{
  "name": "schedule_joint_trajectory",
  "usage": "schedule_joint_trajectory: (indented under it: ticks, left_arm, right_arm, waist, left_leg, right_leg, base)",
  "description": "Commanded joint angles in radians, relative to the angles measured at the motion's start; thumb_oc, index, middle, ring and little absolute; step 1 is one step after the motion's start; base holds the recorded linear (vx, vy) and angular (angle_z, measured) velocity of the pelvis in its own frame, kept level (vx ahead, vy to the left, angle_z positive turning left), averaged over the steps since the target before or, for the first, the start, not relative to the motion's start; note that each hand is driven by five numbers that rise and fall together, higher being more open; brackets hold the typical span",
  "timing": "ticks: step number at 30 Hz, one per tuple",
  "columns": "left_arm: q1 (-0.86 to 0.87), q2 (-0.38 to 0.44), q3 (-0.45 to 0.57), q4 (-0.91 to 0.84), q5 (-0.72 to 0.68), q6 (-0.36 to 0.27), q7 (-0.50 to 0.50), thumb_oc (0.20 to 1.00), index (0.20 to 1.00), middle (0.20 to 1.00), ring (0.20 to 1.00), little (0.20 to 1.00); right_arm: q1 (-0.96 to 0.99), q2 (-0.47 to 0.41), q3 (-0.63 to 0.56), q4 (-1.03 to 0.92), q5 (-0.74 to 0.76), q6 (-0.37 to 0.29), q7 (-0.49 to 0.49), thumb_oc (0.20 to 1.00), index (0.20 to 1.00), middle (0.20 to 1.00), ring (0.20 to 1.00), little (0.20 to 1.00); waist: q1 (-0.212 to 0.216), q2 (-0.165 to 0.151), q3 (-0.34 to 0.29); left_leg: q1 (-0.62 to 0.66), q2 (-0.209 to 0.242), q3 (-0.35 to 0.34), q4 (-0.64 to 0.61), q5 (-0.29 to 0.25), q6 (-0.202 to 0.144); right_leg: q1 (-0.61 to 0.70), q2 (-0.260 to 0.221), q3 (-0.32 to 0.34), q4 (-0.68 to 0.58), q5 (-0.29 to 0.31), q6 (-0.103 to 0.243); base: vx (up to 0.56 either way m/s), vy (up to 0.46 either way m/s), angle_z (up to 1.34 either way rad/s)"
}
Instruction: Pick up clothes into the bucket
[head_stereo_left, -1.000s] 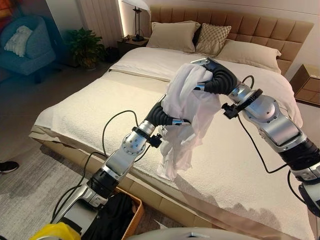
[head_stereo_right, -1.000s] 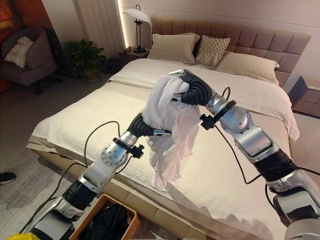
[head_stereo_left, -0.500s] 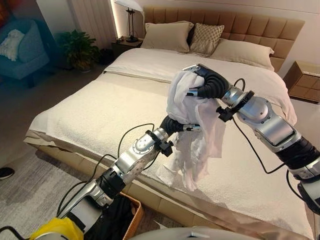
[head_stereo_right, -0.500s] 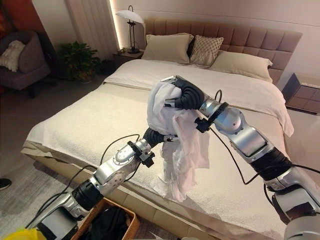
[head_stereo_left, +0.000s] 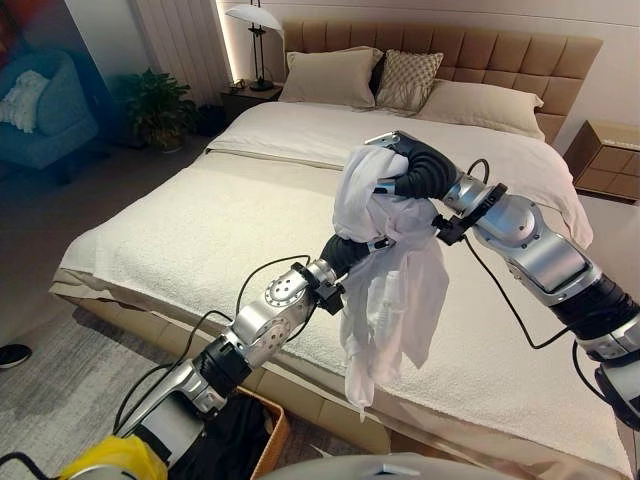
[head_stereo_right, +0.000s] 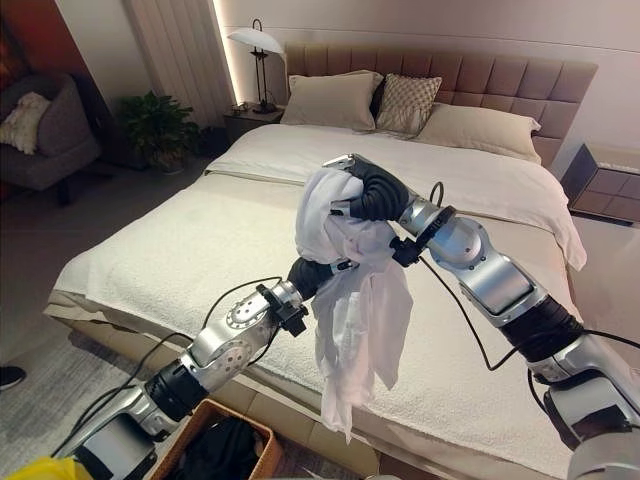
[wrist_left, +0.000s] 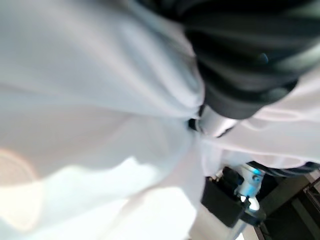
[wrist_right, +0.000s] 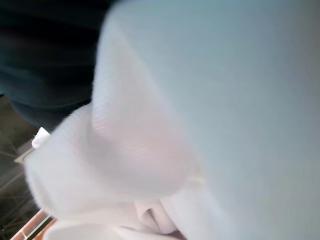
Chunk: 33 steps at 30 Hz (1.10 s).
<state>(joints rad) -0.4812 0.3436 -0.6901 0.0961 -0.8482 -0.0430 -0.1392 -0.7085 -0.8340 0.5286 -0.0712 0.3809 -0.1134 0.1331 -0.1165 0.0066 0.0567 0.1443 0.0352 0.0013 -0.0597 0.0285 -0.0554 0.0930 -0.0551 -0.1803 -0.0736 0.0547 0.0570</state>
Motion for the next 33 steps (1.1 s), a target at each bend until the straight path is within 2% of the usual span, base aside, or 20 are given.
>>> schedule_joint_trajectory:
  ticks: [1, 3, 4, 5, 6, 27, 33]
  left_arm:
    - [-0.010, -0.028, -0.026, 0.040, -0.031, -0.007, -0.030, 0.200, 0.200, 0.200, 0.200, 0.200]
    - [0.002, -0.038, -0.014, 0.043, -0.041, -0.007, -0.028, 0.200, 0.200, 0.200, 0.200, 0.200]
    - [0.006, -0.039, -0.010, 0.043, -0.044, -0.007, -0.027, 0.200, 0.200, 0.200, 0.200, 0.200]
    - [0.009, -0.039, -0.005, 0.043, -0.042, -0.008, -0.025, 0.200, 0.200, 0.200, 0.200, 0.200]
    - [0.009, -0.039, -0.005, 0.043, -0.042, -0.008, -0.025, 0.200, 0.200, 0.200, 0.200, 0.200]
    - [0.025, -0.050, 0.017, 0.046, -0.033, -0.008, -0.023, 0.200, 0.200, 0.200, 0.200, 0.200]
    - [0.052, -0.036, 0.050, 0.043, -0.029, -0.015, -0.019, 0.200, 0.200, 0.200, 0.200, 0.200]
  right_arm:
    - [-0.092, 0.057, -0.057, -0.002, -0.004, -0.056, -0.045, 0.200, 0.200, 0.200, 0.200, 0.200]
    - [-0.082, 0.064, -0.063, 0.001, -0.013, -0.057, -0.046, 0.213, 0.213, 0.213, 0.213, 0.213]
    - [-0.079, 0.065, -0.066, 0.000, -0.018, -0.058, -0.047, 0.479, 0.479, 0.479, 0.479, 0.479]
    - [-0.075, 0.066, -0.070, -0.001, -0.025, -0.058, -0.050, 0.551, 0.551, 0.551, 0.551, 0.551]
    - [-0.075, 0.066, -0.070, -0.001, -0.025, -0.058, -0.050, 1.000, 1.000, 1.000, 1.000, 1.000]
    - [-0.052, 0.090, -0.093, 0.005, -0.055, -0.054, -0.048, 1.000, 1.000, 1.000, 1.000, 1.000]
    - [-0.032, 0.067, -0.110, 0.005, -0.066, -0.051, -0.047, 1.000, 1.000, 1.000, 1.000, 1.000]
  waist:
    - [0.021, -0.067, -0.033]
    - [0.023, -0.067, -0.032]
    - [0.023, -0.066, -0.032]
    - [0.023, -0.066, -0.032]
    - [0.023, -0.066, -0.032]
    - [0.025, -0.065, -0.029]
    - [0.027, -0.066, -0.026]
  left_leg:
    - [-0.049, -0.014, -0.020, 0.081, -0.083, -0.006]
    - [-0.049, -0.014, -0.020, 0.082, -0.083, -0.005]
    - [-0.049, -0.015, -0.020, 0.082, -0.083, -0.004]
    - [-0.049, -0.014, -0.021, 0.082, -0.084, -0.004]
    - [-0.049, -0.014, -0.021, 0.082, -0.084, -0.004]
    - [-0.049, -0.015, -0.025, 0.085, -0.087, -0.001]
    - [-0.050, -0.015, -0.023, 0.086, -0.087, -0.002]
  right_leg:
    - [0.018, -0.085, 0.048, 0.077, -0.087, 0.082]
    - [0.018, -0.085, 0.048, 0.077, -0.087, 0.081]
    - [0.018, -0.085, 0.048, 0.077, -0.087, 0.081]
    - [0.018, -0.085, 0.049, 0.076, -0.087, 0.081]
    - [0.018, -0.085, 0.049, 0.076, -0.087, 0.081]
    - [0.018, -0.086, 0.052, 0.079, -0.090, 0.080]
    - [0.017, -0.084, 0.054, 0.079, -0.090, 0.079]
  base:
    - [0.00, 0.000, 0.00]
    - [0.00, 0.000, 0.00]
    - [0.00, 0.000, 0.00]
    - [0.00, 0.000, 0.00]
    - [0.00, 0.000, 0.00]
    - [0.00, 0.000, 0.00]
    - [0.00, 0.000, 0.00]
